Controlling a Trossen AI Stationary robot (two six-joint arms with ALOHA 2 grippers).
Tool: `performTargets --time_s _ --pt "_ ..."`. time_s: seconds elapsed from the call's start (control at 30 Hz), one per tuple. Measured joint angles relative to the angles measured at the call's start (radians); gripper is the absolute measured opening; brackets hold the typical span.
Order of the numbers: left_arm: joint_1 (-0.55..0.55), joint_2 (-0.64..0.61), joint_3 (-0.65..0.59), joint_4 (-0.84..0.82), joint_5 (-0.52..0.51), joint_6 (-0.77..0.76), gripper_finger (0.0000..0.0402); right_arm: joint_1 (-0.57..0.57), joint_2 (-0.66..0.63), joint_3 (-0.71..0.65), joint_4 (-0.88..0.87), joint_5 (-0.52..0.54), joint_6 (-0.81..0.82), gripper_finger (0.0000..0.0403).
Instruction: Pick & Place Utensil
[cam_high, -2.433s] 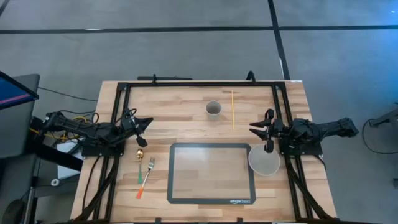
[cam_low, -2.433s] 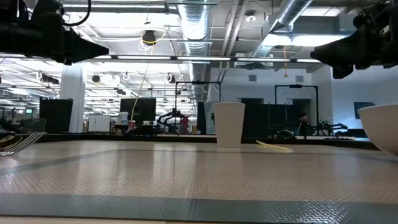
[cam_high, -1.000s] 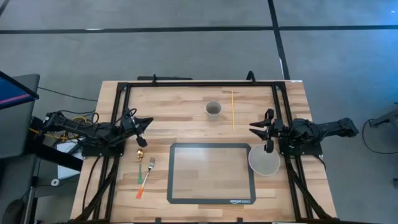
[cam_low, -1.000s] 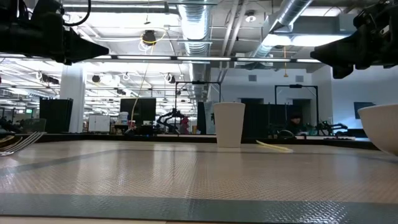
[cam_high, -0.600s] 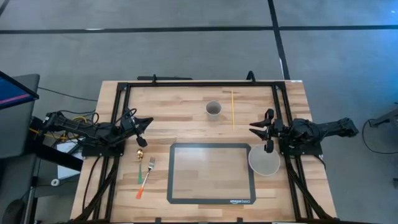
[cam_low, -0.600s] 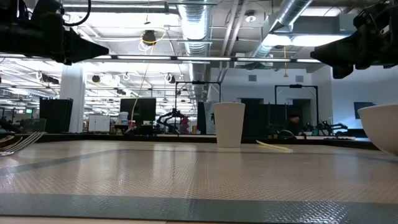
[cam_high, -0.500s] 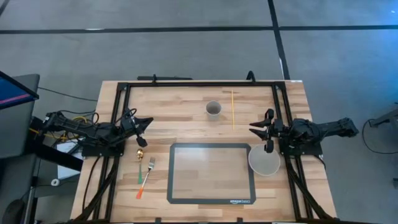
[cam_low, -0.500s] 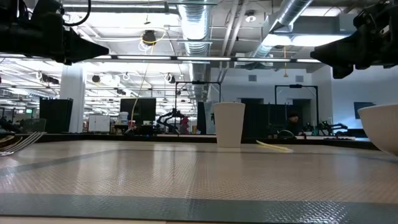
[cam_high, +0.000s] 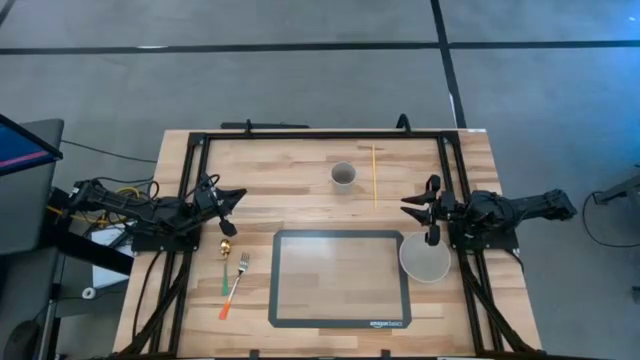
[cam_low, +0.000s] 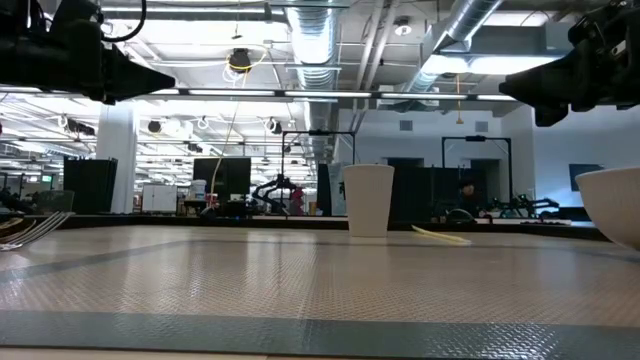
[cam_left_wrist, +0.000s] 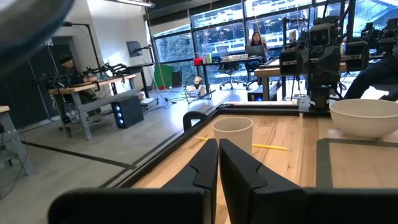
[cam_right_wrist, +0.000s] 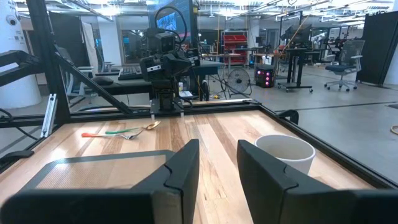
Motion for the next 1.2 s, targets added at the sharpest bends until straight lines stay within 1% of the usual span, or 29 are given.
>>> performTargets --time_s 0.33,0.47,0.53,0.6,0.7,0.83,0.9,0.97,1.03,1.2 --pt "0.0 0.0 0.0 0.0 0.0 0.0 0.0017 0.0 0.0 0.0 0.004 0.0 0.006 0.0103" --pt "-0.001 0.0 0.0 0.001 0.0 -0.013 0.0017 -0.001 0.0 -0.004 0.094 0.003 0.165 0.0103" --pt "-0.001 0.0 0.0 0.002 0.001 -0.07 0.0017 -0.001 0.0 -0.003 0.143 0.003 0.239 0.0103" --pt "-0.001 0.0 0.0 0.007 0.004 -0.13 0.0017 -0.001 0.0 -0.003 0.18 0.003 0.276 0.0103" --pt "0.0 0.0 0.0 0.03 0.005 -0.142 0.0017 0.0 0.0 -0.003 0.213 0.003 0.245 0.0103" --pt "-0.001 0.0 0.0 0.084 0.006 -0.136 0.0017 0.0 0.0 -0.002 0.231 0.036 0.079 0.0103" --pt "0.0 0.0 0.0 0.103 0.037 -0.134 0.0017 0.0 0.0 -0.002 0.226 0.067 0.037 0.0103" --pt "0.0 0.0 0.0 0.139 0.074 -0.132 0.0017 0.0 0.002 -0.002 0.225 0.092 0.034 0.0103" --pt "0.0 0.0 0.0 0.189 0.102 -0.133 0.0017 0.0 0.01 -0.002 0.225 0.094 0.042 0.0103" --pt "0.002 0.0 0.003 0.273 0.152 -0.135 0.0019 0.003 0.064 -0.001 0.27 0.034 0.128 0.0104"
